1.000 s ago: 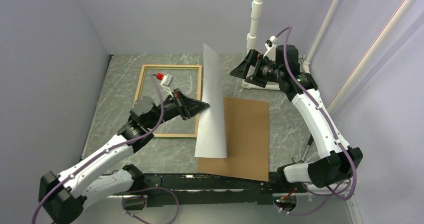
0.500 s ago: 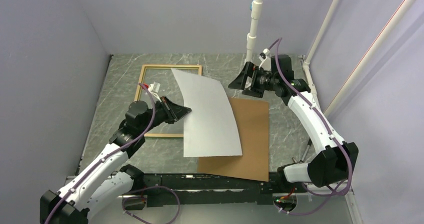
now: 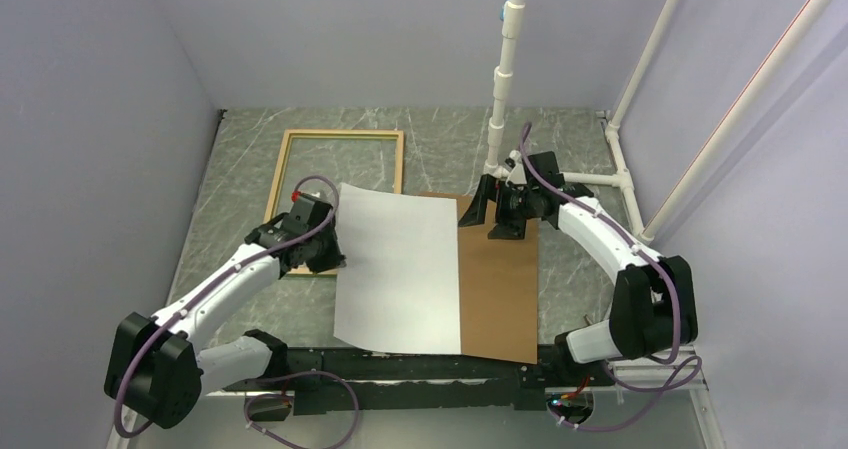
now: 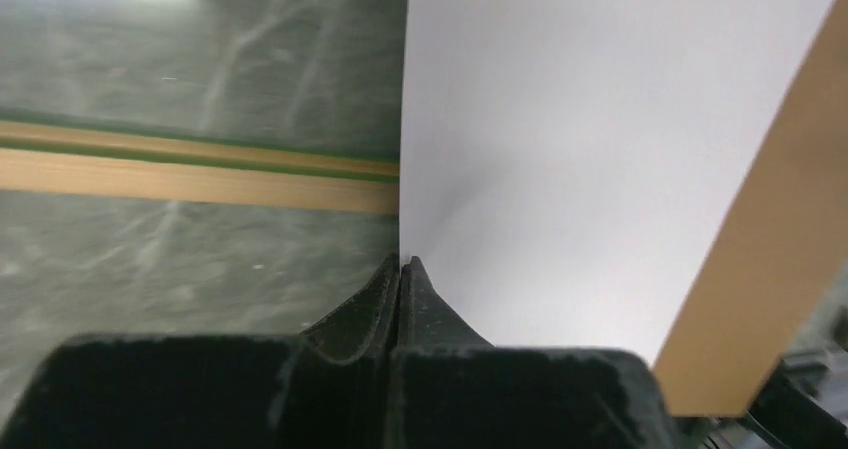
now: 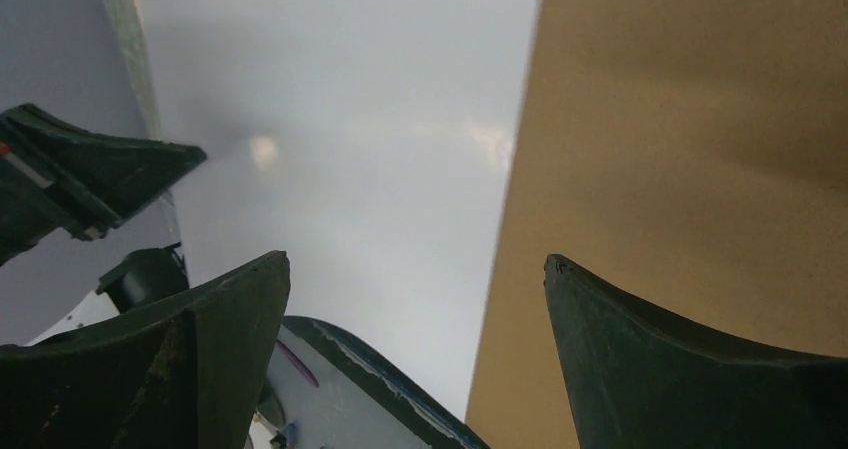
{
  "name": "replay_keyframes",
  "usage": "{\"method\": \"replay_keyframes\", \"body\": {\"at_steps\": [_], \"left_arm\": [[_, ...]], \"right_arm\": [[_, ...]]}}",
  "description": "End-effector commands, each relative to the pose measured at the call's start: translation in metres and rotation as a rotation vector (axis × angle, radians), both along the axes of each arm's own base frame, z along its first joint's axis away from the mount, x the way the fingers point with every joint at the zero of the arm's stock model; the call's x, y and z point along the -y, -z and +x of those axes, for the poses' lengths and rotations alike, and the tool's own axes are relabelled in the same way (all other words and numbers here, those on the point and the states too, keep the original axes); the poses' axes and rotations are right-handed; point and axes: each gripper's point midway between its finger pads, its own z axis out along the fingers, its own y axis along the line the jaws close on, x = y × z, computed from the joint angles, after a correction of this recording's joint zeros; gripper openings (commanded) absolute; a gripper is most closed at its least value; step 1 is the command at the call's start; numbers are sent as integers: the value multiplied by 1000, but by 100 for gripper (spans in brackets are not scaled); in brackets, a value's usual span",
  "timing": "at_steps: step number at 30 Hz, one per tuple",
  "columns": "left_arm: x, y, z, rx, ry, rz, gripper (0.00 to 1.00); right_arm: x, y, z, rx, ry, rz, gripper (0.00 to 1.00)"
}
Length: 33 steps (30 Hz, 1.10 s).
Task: Put the photo into the frame
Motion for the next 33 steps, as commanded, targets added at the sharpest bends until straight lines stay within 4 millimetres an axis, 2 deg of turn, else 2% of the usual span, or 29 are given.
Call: {"method": "replay_keyframes", "body": {"at_steps": [1, 2, 4, 5, 6, 8, 11, 14, 18, 21, 24, 26, 28, 33], "left_arm": [[-48, -6, -3, -22, -119, 236, 8], [-53, -7, -4, -28, -139, 258, 21], [-59, -15, -2, -22, -165, 286, 61], [-61, -17, -3, -24, -178, 295, 78], [-64, -21, -4, -22, -193, 302, 90], [-66, -28, -5, -9, -206, 307, 99], [-63, -43, -3, 50, -203, 270, 99], [-49, -66, 4, 161, -162, 160, 99], [-13, -113, 13, 378, -37, -69, 99], [11, -152, 9, 544, 66, -236, 99], [23, -182, 1, 652, 133, -346, 99], [27, -191, -2, 681, 160, -376, 99], [28, -192, -3, 676, 169, -375, 99], [23, -170, 1, 594, 133, -321, 99]], "right_arm": [[4, 19, 7, 29, 2, -30, 100], [4, 25, 6, 17, 0, -31, 100], [4, 38, 1, -14, 1, -33, 100], [3, 43, -1, -27, -3, -25, 100], [1, 46, -4, -38, -4, -13, 100], [-2, 52, -8, -57, -7, 8, 100], [-10, 59, -14, -69, -28, 30, 100], [-19, 65, -21, -87, -61, 41, 100], [-30, 73, -26, -104, -81, 77, 100], [-36, 78, -28, -122, -86, 103, 99], [-45, 82, -30, -139, -100, 132, 99], [-52, 85, -33, -150, -112, 139, 99], [-58, 89, -36, -166, -113, 148, 99], [-75, 88, -42, -191, -132, 186, 99]]}}
